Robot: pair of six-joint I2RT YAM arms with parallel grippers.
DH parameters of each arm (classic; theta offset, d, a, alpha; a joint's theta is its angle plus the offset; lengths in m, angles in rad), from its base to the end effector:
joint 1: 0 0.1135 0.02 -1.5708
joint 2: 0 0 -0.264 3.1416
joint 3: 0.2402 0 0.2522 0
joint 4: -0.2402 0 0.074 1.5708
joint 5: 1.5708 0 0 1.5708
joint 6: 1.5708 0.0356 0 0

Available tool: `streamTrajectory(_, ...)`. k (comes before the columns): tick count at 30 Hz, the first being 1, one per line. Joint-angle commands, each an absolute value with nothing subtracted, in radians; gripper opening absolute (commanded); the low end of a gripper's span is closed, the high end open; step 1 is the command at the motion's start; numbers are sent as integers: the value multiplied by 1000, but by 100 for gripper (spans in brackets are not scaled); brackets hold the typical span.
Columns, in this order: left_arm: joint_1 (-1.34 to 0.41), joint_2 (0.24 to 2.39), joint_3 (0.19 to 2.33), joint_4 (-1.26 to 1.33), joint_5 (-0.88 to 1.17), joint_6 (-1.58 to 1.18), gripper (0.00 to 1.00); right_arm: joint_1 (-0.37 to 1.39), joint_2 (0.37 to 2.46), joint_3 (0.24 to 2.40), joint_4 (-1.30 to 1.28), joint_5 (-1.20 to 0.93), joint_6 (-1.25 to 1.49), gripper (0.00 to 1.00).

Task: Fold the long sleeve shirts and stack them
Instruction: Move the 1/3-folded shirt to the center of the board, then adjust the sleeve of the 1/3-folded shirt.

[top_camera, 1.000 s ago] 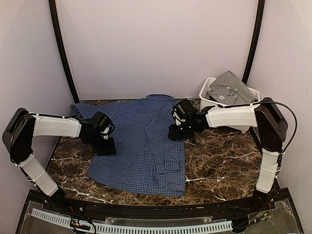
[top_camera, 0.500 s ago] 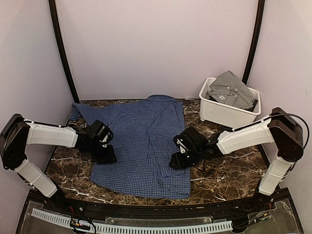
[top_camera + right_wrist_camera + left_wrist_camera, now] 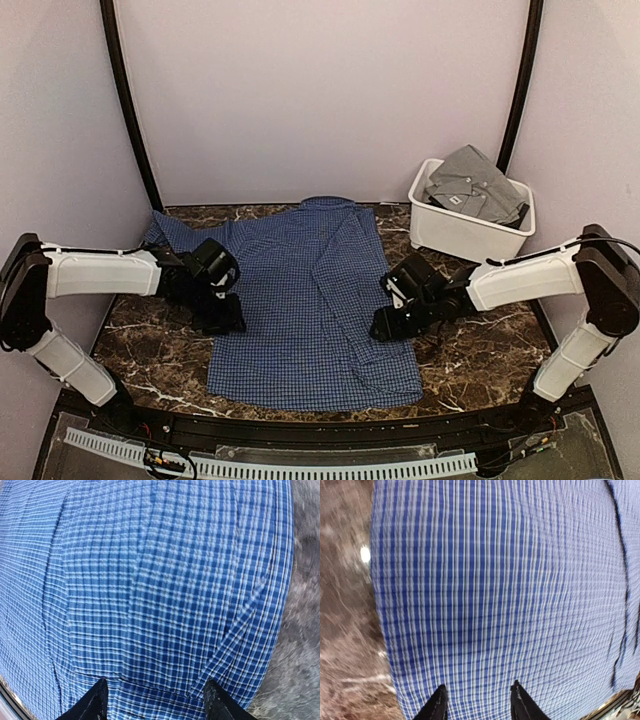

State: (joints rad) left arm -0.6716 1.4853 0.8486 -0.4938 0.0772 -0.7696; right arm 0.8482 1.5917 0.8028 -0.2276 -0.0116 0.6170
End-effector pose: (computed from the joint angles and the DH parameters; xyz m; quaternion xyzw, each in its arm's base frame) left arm 0.2149 -0.1744 0.1801 -0.0393 0.9744 -0.1723 0.1391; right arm 0.1970 0.2241 0.1527 -0.1125 0.9552 0.1871 0.1997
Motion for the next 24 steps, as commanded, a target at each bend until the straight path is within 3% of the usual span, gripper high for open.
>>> streamTrajectory(1,-519,1513,1004,-550,-29,-658,43,860,1570,913,-305,11,567,64)
streamTrajectory(14,-135,1801,1364,-350,-219,-632,52,859,1496,1046,-248,71,513,77)
streamTrajectory(24,-5,2024,1504,-282,-247,-638,60,857,1478,1066,-235,80,492,79)
